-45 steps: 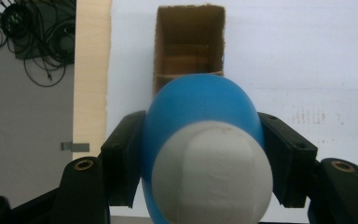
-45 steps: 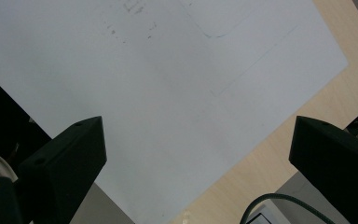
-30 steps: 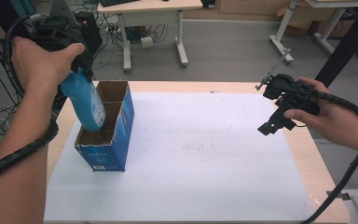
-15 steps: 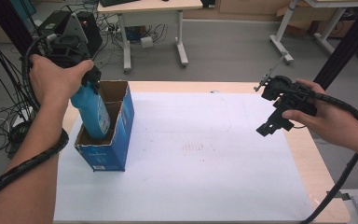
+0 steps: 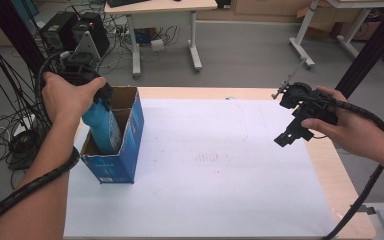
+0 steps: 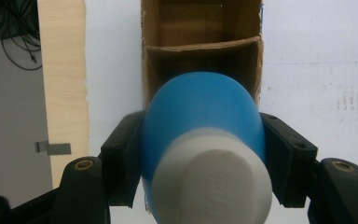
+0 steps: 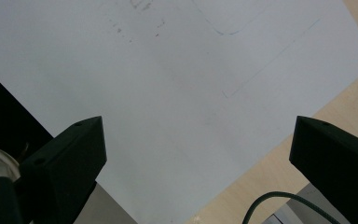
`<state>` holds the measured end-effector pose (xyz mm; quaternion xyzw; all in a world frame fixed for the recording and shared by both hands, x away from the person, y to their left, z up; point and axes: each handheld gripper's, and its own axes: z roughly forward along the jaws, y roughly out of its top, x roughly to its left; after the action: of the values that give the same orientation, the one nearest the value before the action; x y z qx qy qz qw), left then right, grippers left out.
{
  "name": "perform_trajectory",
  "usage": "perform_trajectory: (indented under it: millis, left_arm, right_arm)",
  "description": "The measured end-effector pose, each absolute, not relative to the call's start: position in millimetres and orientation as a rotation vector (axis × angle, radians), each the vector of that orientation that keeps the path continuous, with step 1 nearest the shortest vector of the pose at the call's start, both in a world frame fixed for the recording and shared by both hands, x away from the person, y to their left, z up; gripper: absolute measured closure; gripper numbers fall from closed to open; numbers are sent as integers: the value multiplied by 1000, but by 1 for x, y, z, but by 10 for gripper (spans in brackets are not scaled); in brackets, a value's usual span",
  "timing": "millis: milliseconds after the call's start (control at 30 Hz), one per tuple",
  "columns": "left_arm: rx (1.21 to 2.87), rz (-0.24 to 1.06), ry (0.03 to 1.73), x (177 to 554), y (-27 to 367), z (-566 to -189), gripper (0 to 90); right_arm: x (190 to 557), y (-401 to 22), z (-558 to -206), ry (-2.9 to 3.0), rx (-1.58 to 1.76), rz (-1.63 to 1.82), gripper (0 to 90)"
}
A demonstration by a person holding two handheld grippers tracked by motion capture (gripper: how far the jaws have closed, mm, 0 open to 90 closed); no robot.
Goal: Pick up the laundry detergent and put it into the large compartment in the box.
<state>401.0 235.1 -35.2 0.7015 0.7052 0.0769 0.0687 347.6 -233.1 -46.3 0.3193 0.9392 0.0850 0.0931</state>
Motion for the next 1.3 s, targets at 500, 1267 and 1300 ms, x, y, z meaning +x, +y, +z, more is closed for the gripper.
perform_trajectory:
  millis: [500, 1267, 1300]
  left_arm:
    - [2130, 213, 2121, 403, 234, -60, 381]
    - [2136, 204, 2131, 406, 237, -94, 381]
    - [2137, 196, 2128, 406, 238, -96, 381]
  right_arm:
    - [352, -234, -56, 2807, 949, 256, 37]
    - [359, -231, -64, 2823, 945, 252, 37]
    - [360, -231, -65, 2824, 949, 254, 37]
